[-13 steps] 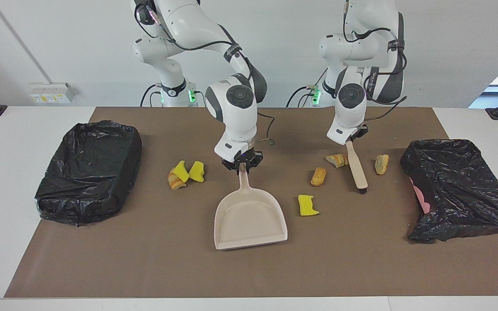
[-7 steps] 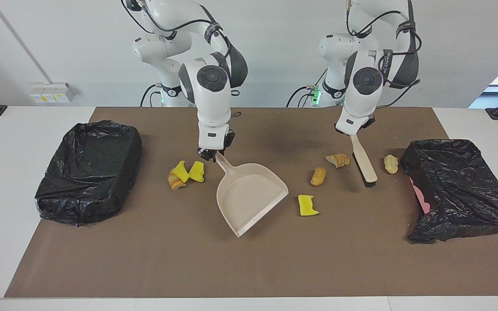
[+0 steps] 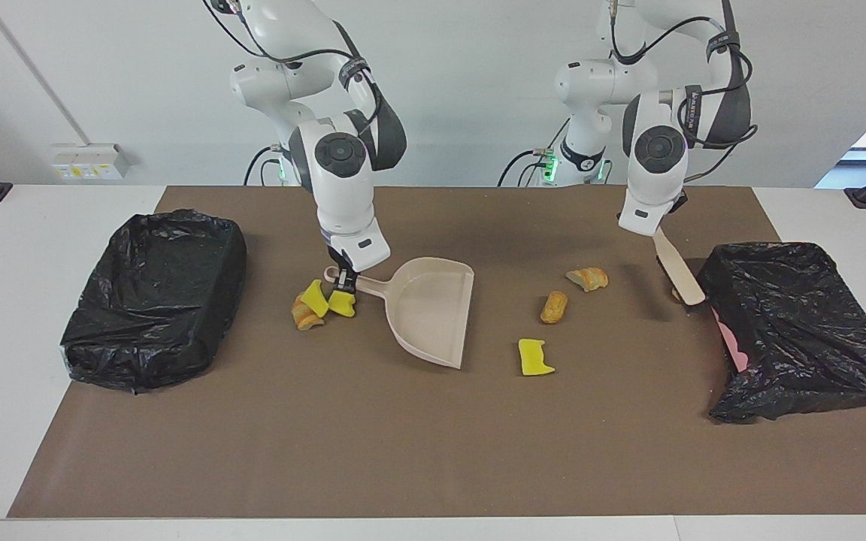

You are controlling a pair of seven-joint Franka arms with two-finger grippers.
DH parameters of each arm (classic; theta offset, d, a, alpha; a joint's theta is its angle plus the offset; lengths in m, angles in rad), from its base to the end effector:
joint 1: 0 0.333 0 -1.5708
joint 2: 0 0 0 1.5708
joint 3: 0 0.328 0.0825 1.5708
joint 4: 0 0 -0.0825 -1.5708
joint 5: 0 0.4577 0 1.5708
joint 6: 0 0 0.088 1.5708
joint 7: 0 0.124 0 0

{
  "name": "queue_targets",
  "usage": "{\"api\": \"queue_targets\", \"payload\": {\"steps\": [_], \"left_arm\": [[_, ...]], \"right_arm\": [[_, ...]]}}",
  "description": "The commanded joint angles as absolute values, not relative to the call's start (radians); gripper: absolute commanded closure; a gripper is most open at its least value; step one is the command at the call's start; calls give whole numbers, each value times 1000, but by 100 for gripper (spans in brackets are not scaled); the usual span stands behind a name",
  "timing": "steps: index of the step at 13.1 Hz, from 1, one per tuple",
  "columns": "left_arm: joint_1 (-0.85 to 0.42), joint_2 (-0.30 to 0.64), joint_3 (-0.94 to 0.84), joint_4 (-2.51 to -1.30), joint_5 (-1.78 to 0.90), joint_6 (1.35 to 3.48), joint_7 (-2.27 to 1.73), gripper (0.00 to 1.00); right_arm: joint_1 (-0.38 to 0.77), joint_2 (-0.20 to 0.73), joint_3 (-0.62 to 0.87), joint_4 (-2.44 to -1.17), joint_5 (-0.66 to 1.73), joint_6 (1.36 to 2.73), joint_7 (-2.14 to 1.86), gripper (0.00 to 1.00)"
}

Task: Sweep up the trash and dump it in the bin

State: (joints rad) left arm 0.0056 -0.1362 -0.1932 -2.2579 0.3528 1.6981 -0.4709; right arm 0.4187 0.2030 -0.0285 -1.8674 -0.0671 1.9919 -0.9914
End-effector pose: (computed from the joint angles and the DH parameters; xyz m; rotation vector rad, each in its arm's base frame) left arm 0.5016 -0.0556 0.3563 -2.6281 -0.2223 0.3850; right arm 0.6180 0.2492 0.3605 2.3580 2.0100 -0.1464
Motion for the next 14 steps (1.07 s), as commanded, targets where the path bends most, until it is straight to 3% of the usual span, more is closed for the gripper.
{"api": "queue_targets", "payload": {"steps": [1, 7, 11, 14], "left_arm": [[38, -176, -199, -2295, 409, 1717, -486, 100], [21, -192, -202, -2411, 410, 1720, -600, 100], [20, -190, -207, -2413, 394, 1723, -553, 100], [18, -178, -207, -2407, 198, 1768, -468, 100]], "right_arm": [[477, 176, -23, -1916, -118, 2025, -996, 100], [506, 156, -23, -1988, -181, 2106, -913, 100], [506, 156, -23, -1997, -196, 2106, -882, 100], [506, 156, -23, -1997, -196, 2106, -882, 100]]}}
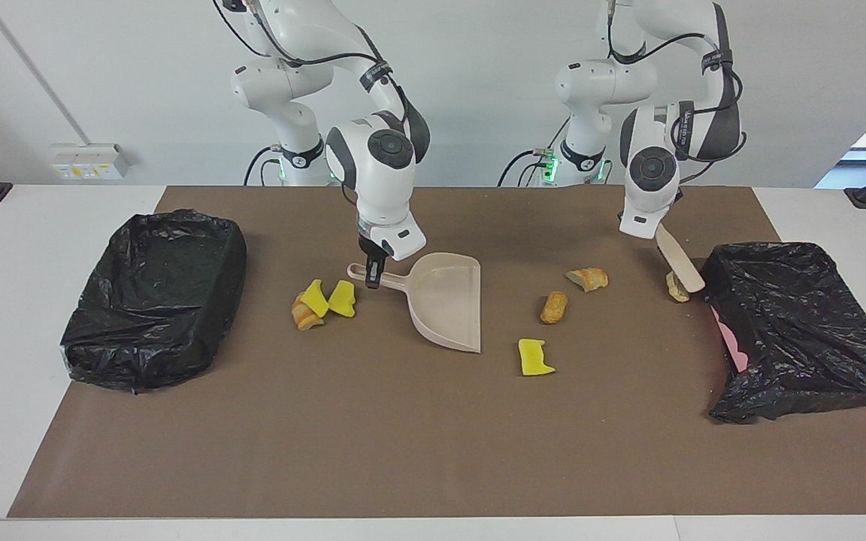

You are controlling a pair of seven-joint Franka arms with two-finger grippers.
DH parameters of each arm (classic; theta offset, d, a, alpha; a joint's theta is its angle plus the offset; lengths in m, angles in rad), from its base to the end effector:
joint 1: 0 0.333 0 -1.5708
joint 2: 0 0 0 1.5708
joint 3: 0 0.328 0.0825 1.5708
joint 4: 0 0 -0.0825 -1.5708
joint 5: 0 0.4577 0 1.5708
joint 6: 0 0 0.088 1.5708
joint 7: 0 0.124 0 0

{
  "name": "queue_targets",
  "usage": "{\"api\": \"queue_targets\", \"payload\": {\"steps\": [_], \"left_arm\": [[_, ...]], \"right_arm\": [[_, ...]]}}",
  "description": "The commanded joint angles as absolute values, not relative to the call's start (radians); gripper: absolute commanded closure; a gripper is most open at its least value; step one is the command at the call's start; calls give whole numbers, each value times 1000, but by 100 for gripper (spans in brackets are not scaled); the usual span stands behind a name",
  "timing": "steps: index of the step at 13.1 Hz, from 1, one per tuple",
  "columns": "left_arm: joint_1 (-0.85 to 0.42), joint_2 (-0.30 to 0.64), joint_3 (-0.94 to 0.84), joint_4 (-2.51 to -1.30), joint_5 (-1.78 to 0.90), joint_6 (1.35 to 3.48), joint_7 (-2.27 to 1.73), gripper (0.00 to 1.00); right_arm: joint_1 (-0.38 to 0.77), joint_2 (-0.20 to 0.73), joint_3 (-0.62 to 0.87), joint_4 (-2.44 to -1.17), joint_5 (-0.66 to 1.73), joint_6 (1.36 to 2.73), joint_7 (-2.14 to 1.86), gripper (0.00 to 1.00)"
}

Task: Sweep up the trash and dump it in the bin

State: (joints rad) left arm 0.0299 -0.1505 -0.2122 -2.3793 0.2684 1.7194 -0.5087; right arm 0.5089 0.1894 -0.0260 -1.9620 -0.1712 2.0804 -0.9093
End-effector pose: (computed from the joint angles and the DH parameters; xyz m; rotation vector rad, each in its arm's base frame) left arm 0.4615 -0.0536 0.3064 -2.6388 -0.3007 0.5287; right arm 0.5809 0.2923 0.3285 2.2175 2.0278 -0.1526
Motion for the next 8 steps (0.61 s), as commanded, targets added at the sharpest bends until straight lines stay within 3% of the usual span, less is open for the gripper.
{"api": "queue_targets", "payload": {"steps": [1, 8], "left_arm": [[14, -173, -209, -2404, 163, 1784, -463, 100], [-125, -129, -209, -2345, -89, 1859, -376, 100]], "right_arm": [[505, 156, -23, -1997, -196, 2105, -881, 100], [505, 158, -23, -1997, -196, 2105, -881, 100]]}}
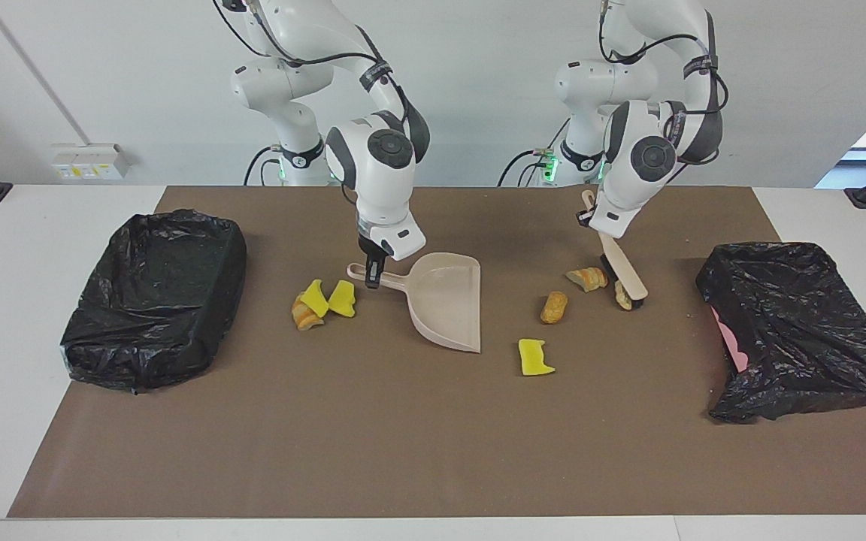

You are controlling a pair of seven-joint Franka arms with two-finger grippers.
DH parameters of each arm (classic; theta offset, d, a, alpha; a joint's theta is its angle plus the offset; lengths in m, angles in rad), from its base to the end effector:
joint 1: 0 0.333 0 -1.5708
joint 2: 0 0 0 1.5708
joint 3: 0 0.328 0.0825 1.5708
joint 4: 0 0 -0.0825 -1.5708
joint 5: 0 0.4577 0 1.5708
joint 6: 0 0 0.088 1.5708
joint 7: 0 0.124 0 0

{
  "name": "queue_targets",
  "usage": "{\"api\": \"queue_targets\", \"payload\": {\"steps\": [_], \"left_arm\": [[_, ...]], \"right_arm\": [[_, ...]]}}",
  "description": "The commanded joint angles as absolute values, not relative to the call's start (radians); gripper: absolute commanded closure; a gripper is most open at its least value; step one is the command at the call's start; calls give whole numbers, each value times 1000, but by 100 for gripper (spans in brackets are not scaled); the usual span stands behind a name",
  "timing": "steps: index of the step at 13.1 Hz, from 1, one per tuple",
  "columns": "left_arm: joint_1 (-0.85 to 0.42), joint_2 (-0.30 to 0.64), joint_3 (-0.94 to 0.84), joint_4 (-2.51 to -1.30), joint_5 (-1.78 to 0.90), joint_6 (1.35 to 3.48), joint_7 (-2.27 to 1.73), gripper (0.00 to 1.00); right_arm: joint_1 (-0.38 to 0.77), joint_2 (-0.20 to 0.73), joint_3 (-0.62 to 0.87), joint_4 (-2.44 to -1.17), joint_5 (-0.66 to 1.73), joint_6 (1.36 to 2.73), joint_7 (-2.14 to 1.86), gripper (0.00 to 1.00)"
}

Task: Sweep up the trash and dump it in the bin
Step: 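Sweep the bread pieces toward the dustpan with the left gripper's brush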

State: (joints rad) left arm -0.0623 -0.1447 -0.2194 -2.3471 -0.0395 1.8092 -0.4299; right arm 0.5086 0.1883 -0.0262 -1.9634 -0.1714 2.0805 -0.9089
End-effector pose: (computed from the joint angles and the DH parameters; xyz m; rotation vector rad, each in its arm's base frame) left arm 0.4664 -0.1374 0.3158 -2.9459 -0.2566 0.5593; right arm 0.5807 0.2918 0.3285 2.2182 2.0269 -0.1529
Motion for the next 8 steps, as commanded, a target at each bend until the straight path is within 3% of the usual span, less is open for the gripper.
{"api": "queue_targets", "payload": {"steps": [1, 8], "left_arm": [[-161, -130, -209, -2350, -98, 1879, -371, 100], [-229, -123, -210, -2349, -229, 1991, -365, 100]], "right_arm": [[503, 156, -23, -2000, -196, 2105, -881, 100], [499, 156, -23, -2023, -196, 2109, -853, 100]]}}
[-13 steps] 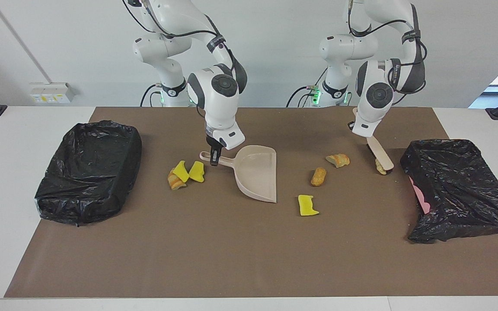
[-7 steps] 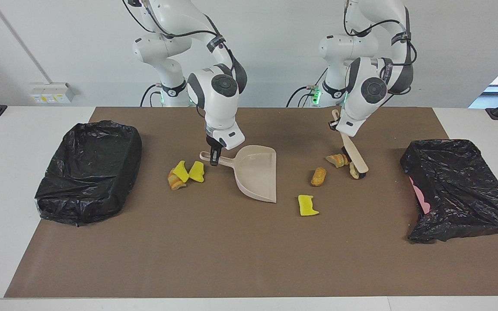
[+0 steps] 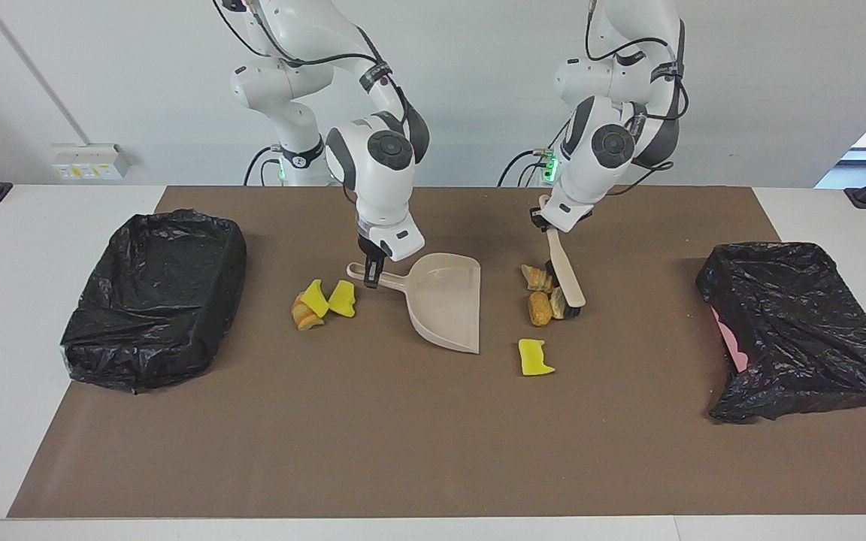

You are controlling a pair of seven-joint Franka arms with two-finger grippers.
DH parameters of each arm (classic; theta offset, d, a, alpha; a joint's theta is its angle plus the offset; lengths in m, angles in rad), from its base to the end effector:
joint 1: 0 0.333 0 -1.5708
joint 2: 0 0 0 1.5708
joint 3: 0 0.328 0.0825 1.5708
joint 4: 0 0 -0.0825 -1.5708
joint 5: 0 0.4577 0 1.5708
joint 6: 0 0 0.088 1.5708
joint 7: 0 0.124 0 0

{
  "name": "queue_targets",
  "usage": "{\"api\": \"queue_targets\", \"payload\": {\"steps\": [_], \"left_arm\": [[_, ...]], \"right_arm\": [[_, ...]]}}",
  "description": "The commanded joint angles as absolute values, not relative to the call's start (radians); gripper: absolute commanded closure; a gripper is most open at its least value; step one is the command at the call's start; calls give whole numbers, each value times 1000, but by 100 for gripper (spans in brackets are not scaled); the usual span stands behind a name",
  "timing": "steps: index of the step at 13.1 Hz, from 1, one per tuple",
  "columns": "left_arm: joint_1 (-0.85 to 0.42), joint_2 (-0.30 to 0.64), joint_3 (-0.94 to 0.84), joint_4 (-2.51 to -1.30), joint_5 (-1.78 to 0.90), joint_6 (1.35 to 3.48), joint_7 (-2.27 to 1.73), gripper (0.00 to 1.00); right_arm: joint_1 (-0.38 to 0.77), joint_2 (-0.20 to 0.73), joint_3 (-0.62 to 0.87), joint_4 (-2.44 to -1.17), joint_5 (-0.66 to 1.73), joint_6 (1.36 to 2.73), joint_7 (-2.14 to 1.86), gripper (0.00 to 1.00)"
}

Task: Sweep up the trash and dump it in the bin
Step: 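Sweep the bread pieces toward the dustpan with the left gripper's brush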

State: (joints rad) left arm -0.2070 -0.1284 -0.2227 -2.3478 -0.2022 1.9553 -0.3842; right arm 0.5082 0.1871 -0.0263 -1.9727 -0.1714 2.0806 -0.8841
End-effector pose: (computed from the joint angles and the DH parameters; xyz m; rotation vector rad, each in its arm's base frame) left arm 0.4555 -0.2253 0.3147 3.0735 0.0941 -0.4673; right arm 0.5783 0.2902 0.3246 2.2433 1.9995 -0.1622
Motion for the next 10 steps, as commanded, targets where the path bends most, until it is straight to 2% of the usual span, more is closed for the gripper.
{"api": "queue_targets", "payload": {"steps": [1, 4, 10], "left_arm": [[-236, -121, -209, -2349, -247, 2008, -365, 100], [-319, -49, -209, -2345, -276, 2112, -371, 100], [-478, -37, -210, -2295, -423, 2125, -360, 100]], "right_arm": [[500, 156, -23, -2034, -198, 2118, -853, 100], [499, 155, -23, -2042, -201, 2129, -853, 100], [495, 155, -23, -2043, -201, 2128, -853, 100]]}}
